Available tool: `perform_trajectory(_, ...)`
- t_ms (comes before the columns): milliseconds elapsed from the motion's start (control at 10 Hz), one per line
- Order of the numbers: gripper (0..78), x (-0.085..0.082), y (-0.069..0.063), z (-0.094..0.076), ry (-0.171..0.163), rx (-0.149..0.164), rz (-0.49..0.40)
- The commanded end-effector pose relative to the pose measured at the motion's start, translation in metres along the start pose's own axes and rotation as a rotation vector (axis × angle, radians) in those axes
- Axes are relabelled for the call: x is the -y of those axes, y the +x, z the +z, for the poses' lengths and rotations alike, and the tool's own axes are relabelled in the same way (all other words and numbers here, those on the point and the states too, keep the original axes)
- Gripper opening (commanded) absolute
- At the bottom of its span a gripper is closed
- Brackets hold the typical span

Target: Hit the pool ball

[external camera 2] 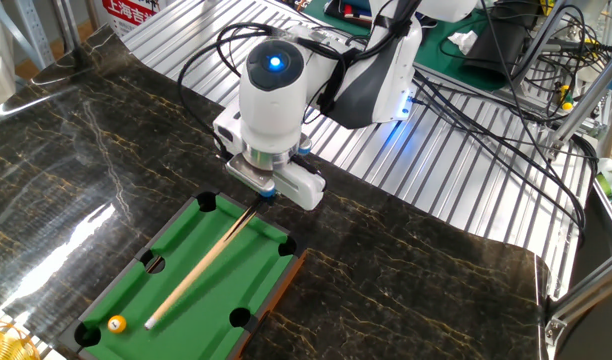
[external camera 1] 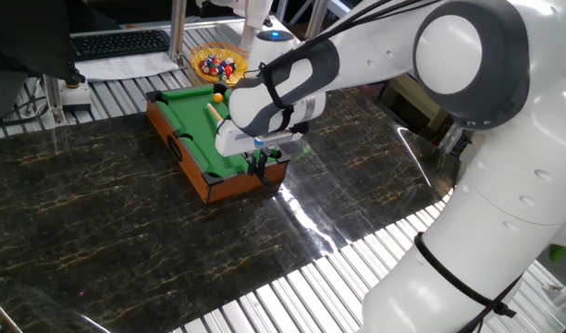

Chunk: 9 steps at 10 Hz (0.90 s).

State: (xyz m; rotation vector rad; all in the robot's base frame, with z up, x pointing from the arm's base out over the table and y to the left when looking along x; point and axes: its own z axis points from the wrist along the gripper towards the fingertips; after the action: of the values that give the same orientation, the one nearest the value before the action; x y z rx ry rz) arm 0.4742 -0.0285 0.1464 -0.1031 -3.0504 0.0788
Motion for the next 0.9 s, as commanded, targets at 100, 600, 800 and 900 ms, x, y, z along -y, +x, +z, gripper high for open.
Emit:
perform_trajectory(100,2.0,-0.021,0.001,-0.015,0.002,-0.017,0.11)
perform_trajectory(600,2.0,-0.029,0.004,-0.023,-0.004,-0.013,0.159)
perform_trajectory(800,2.0,-0.033,0.003,-0.024,0.005,-0.047,0.202)
perform_trajectory(900,2.0,-0.033,0.001,-0.024,0.003,-0.059,0.199)
